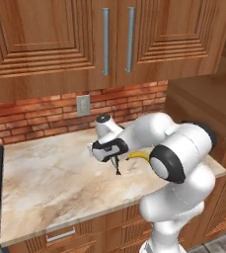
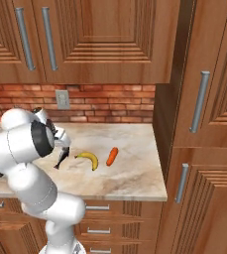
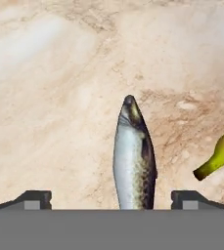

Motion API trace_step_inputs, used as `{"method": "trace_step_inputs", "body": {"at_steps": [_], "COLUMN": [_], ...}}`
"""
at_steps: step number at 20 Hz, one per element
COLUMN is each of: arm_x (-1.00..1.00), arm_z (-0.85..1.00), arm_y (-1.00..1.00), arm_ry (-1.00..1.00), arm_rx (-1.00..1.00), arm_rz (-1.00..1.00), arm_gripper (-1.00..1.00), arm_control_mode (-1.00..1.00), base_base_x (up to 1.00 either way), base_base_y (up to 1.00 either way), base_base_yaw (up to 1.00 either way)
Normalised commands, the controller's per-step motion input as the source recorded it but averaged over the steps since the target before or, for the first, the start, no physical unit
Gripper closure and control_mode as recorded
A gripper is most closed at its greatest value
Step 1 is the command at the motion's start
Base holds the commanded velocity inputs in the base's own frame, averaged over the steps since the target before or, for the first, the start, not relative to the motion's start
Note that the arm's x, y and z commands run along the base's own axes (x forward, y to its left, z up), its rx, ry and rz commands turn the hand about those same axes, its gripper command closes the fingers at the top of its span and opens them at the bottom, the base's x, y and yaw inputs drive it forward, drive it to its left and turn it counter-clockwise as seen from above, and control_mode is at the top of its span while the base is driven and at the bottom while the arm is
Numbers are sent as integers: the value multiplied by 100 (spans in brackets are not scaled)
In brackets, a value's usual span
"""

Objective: Open the fridge, remove the banana, carrot, and fish, and place them on any counter.

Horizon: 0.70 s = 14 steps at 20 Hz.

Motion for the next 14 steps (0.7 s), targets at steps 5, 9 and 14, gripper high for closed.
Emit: {"method": "trace_step_inputs", "body": {"at_steps": [5, 9, 14], "arm_x": [-100, -100, -100], "arm_z": [98, 100, 99], "arm_y": [-2, -11, -18], "arm_ry": [-26, -19, -3], "arm_rx": [0, 0, 0], "arm_rz": [0, 2, 3], "arm_gripper": [-100, -100, -100], "arm_control_mode": [-100, -100, -100], "base_base_x": [0, 0, 0], "base_base_y": [0, 0, 0], "base_base_yaw": [0, 0, 0]}}
